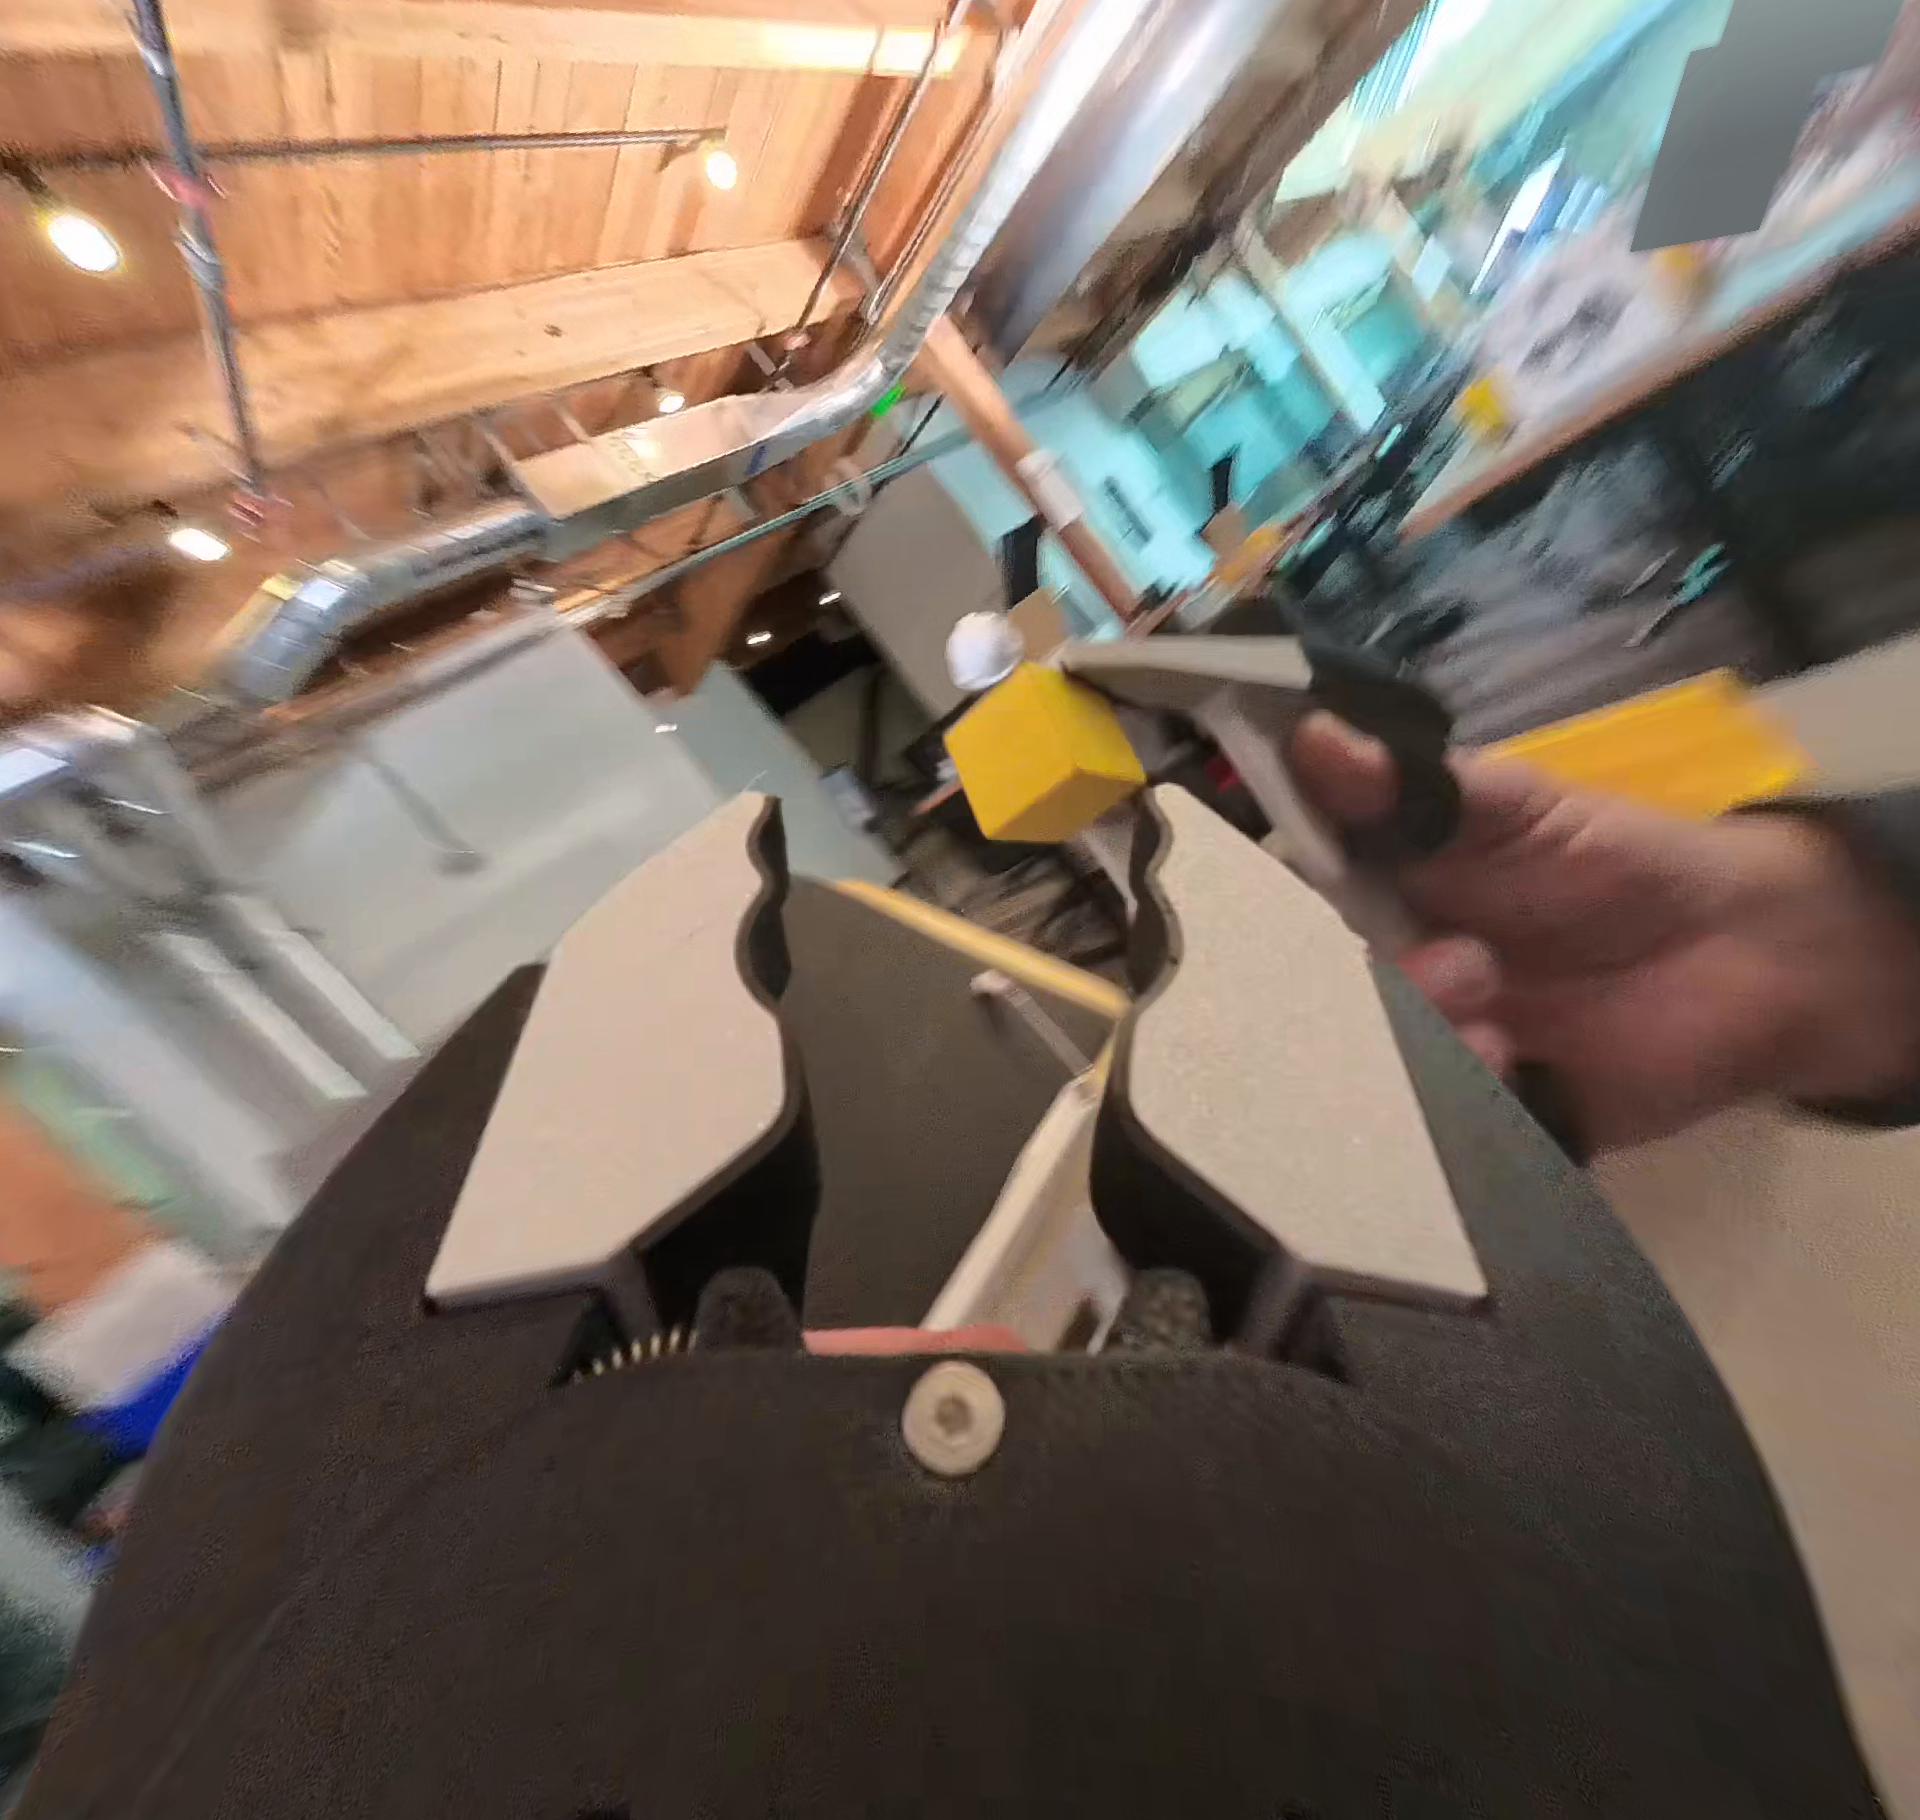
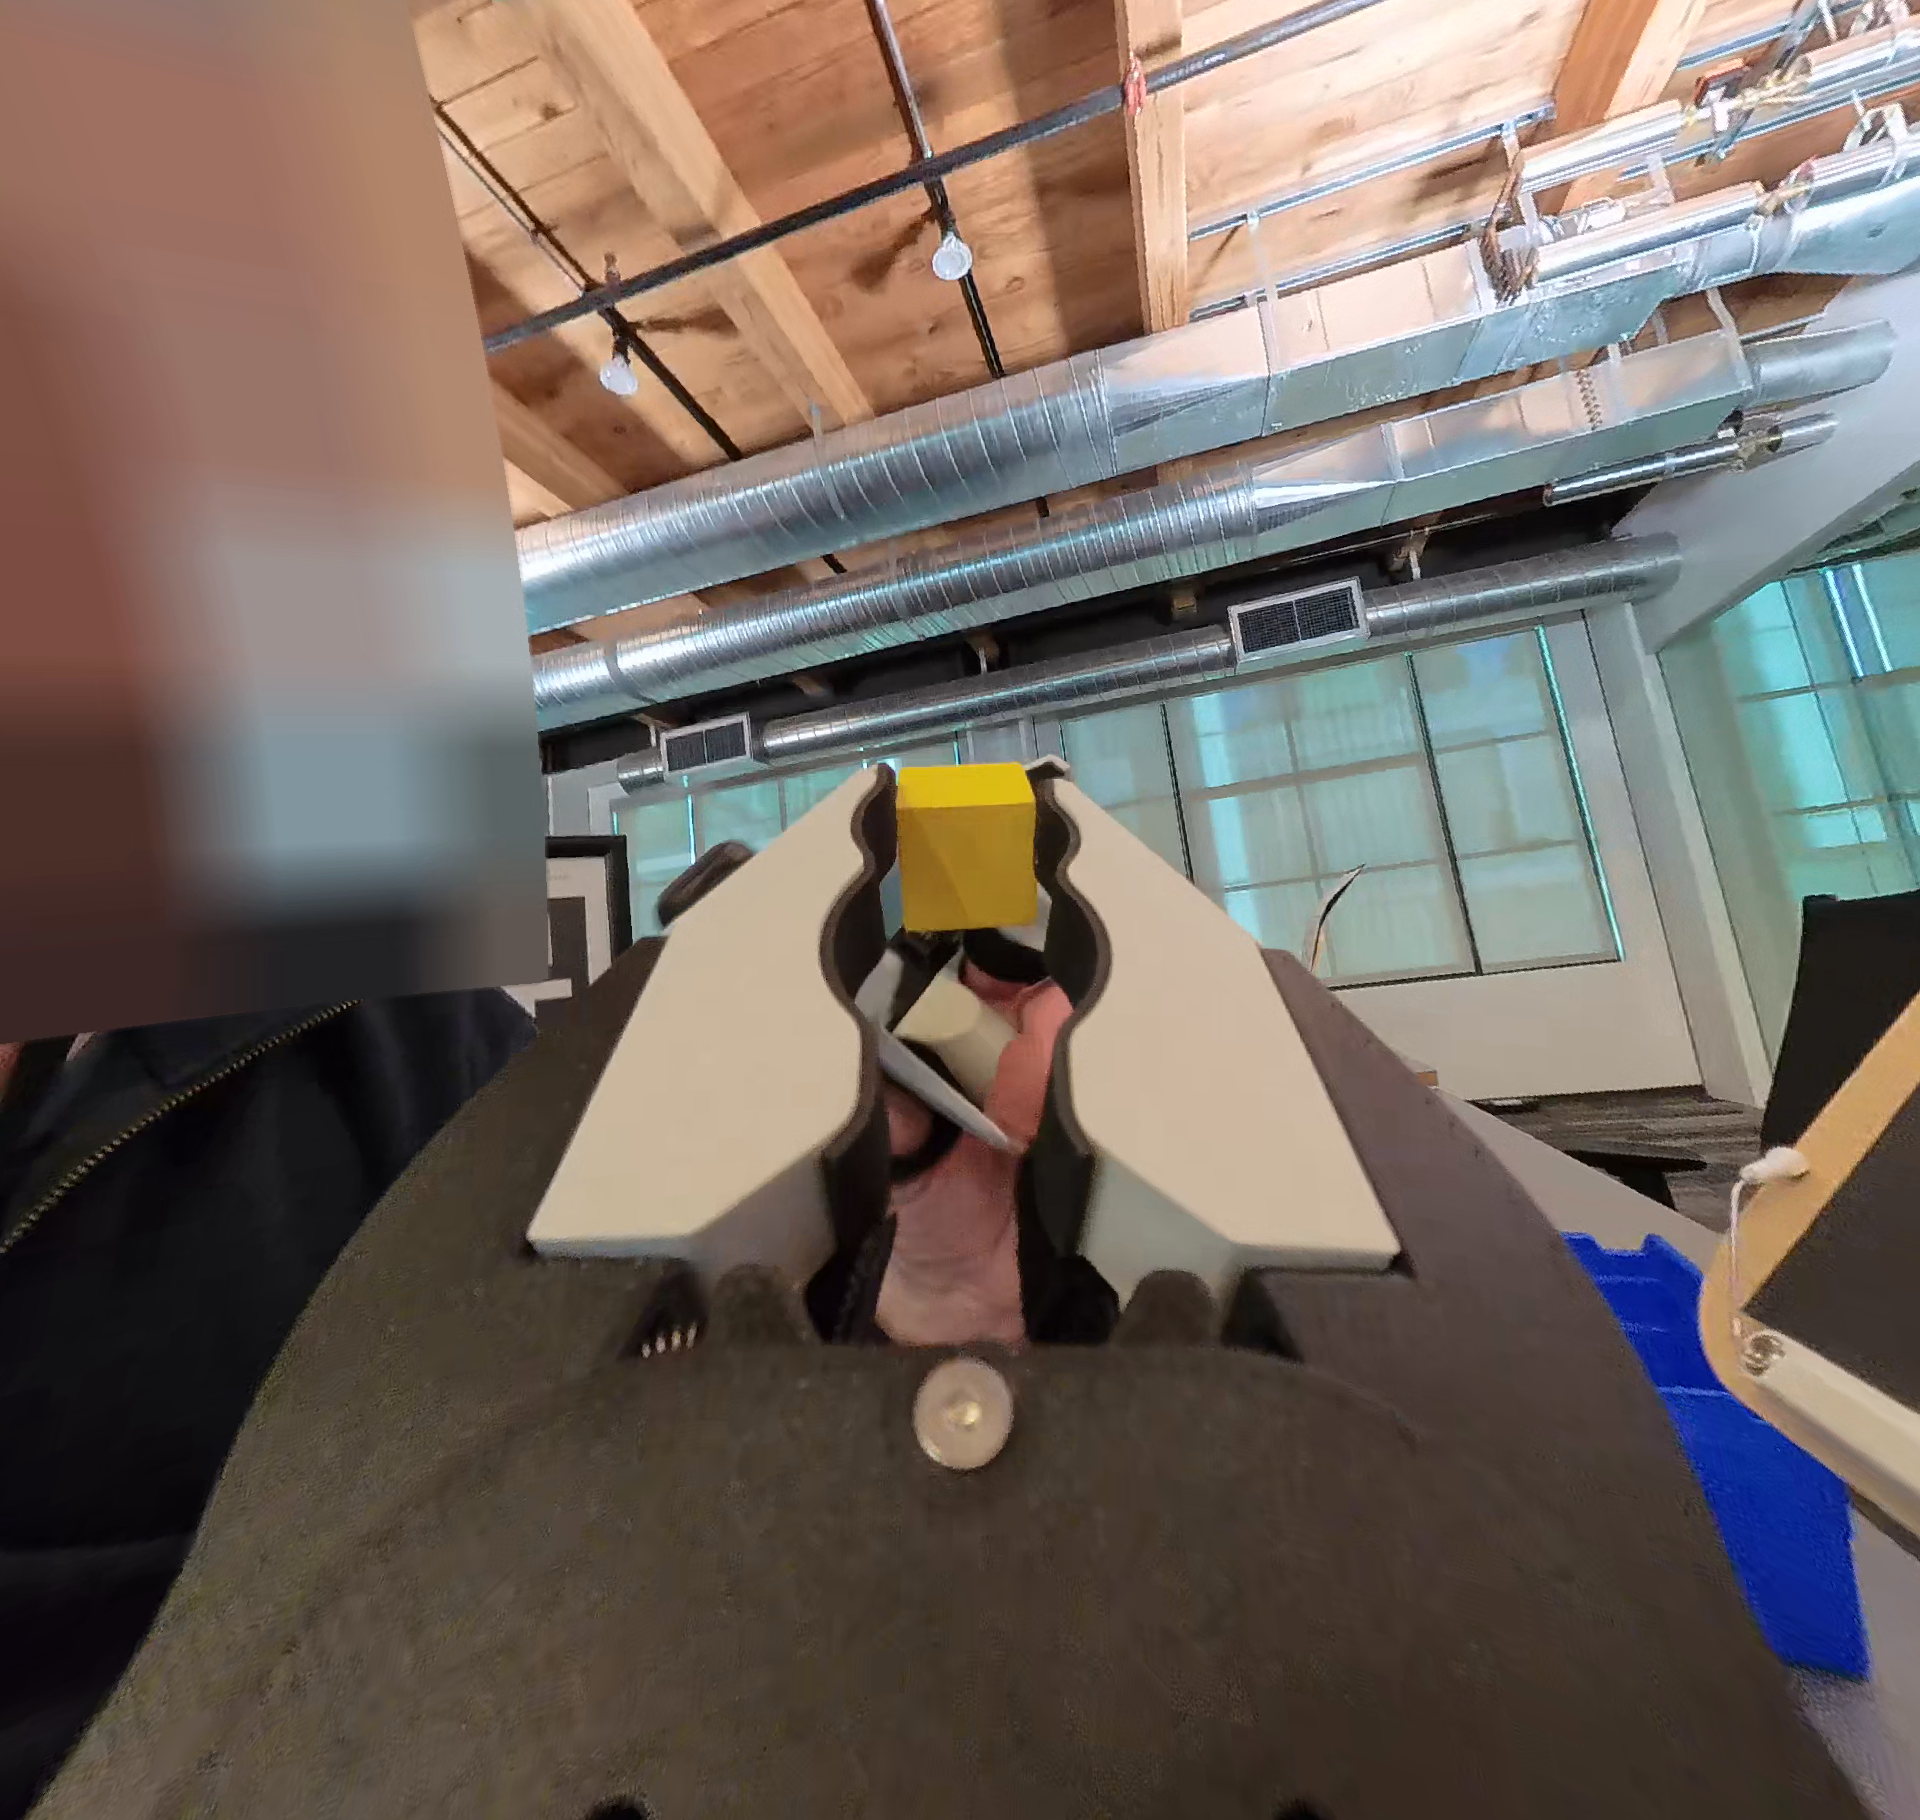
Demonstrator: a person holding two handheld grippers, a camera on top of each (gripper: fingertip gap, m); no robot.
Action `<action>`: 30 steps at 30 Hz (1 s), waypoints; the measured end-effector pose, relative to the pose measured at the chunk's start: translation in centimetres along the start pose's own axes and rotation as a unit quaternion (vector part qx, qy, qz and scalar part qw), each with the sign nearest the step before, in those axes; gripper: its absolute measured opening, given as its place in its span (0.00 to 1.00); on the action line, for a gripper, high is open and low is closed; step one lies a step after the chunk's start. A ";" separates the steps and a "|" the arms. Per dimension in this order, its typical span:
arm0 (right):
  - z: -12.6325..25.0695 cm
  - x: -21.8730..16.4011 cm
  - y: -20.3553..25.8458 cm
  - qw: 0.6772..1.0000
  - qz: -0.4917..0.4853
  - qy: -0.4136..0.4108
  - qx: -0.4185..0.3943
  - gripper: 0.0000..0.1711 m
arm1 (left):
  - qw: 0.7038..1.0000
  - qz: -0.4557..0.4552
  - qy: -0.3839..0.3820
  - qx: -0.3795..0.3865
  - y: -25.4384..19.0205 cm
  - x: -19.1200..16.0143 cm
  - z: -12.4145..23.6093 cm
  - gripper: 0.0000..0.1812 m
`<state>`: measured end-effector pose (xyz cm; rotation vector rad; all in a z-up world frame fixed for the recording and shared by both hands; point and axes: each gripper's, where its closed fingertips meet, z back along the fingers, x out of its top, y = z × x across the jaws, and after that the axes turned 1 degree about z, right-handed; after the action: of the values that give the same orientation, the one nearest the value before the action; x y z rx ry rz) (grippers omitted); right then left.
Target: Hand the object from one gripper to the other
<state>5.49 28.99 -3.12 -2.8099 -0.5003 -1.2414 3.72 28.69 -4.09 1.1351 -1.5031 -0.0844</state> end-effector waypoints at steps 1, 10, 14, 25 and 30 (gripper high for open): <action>-0.2 -0.1 0.1 1.000 -0.010 -0.004 0.002 0.14 | 0.998 -0.053 0.018 0.012 -0.4 -0.5 -0.2 0.36; -1.1 -2.5 -1.1 0.994 -0.101 0.019 -0.020 0.14 | 0.941 -0.310 0.079 0.109 -0.6 -1.8 -0.7 0.26; -1.1 -2.7 -1.5 0.991 -0.131 0.013 -0.027 0.14 | 0.933 -0.320 0.088 0.138 0.1 -2.1 -0.6 0.20; 0.0 -5.1 -1.0 0.979 -0.052 0.194 -0.032 0.23 | 0.948 -0.280 0.144 -0.039 -2.5 -4.5 0.0 0.19; 2.2 -7.3 0.1 0.940 -0.042 0.336 -0.029 0.26 | 0.936 -0.270 0.175 -0.141 -4.7 -5.0 1.4 0.19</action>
<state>2.47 27.17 -9.88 -2.1918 -0.5327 -2.1146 4.54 28.88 -11.07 1.2234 -0.8057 -0.4379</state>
